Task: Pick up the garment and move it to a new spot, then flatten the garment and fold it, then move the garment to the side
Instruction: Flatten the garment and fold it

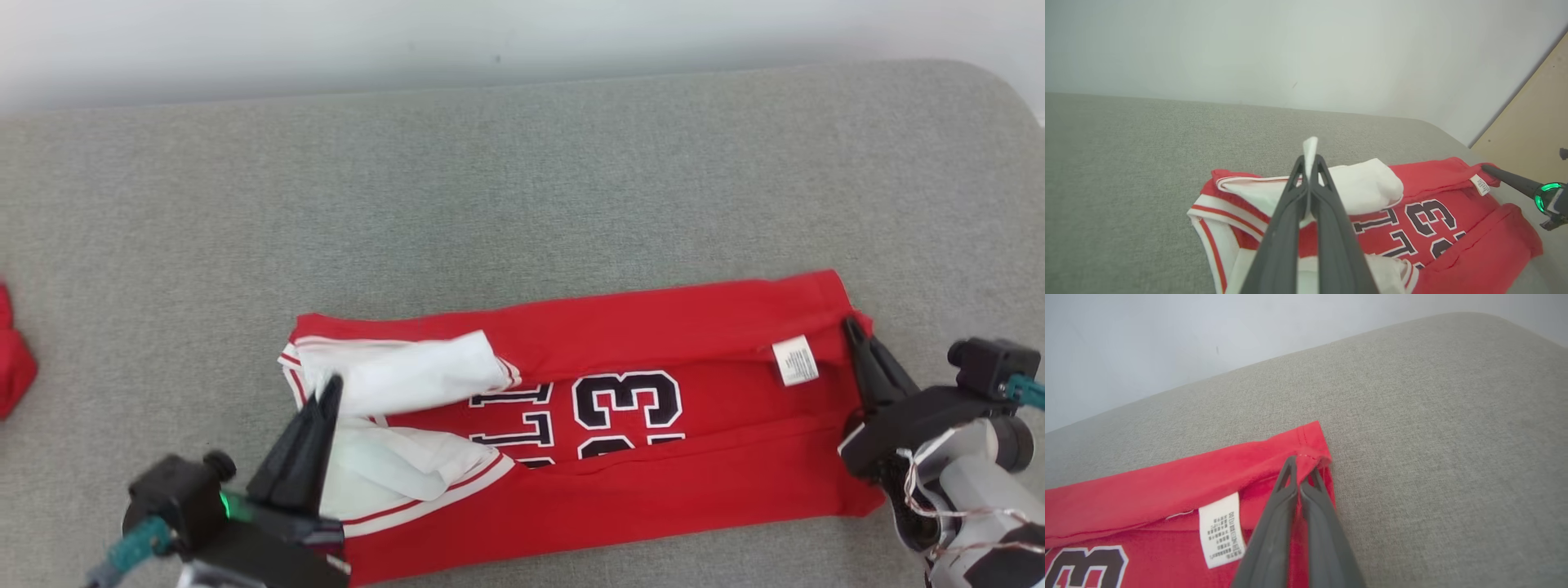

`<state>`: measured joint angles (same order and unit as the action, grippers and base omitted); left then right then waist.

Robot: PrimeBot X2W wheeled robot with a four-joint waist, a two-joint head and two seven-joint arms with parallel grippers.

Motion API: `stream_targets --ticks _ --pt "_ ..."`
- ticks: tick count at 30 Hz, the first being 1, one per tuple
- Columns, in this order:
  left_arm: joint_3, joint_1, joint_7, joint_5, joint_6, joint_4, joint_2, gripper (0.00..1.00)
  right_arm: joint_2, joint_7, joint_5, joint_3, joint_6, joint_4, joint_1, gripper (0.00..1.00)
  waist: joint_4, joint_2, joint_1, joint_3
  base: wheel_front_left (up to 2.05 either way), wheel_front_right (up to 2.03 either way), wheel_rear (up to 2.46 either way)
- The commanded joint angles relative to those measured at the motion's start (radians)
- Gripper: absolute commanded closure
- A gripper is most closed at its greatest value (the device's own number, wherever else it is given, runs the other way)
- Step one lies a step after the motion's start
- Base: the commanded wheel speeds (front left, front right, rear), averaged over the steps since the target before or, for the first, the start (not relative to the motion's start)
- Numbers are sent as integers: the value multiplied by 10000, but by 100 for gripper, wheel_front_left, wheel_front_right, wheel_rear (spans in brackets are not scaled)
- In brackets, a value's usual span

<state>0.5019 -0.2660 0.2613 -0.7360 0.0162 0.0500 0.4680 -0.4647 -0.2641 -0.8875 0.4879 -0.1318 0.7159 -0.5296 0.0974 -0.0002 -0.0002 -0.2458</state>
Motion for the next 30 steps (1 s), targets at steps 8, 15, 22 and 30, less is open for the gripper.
stream_targets --ticks 8,15,22,30 --pt "-145 910 40 490 249 982 -594 100 -100 -12 58 98 17 -2 626 100 -195 2 2 266 0 0 0" --pt "-567 917 34 1308 276 2290 -1148 60 122 -11 77 327 17 419 812 74 -173 2 2 627 0 0 0" --pt "-1290 1227 34 1871 540 2689 -1689 0 70 -11 -63 205 17 496 1142 0 -225 2 2 1108 0 0 0" --pt "-2784 2197 35 3636 260 1389 -2223 0 52 -13 305 -424 17 232 1617 0 -358 2 2 1596 0 0 0"
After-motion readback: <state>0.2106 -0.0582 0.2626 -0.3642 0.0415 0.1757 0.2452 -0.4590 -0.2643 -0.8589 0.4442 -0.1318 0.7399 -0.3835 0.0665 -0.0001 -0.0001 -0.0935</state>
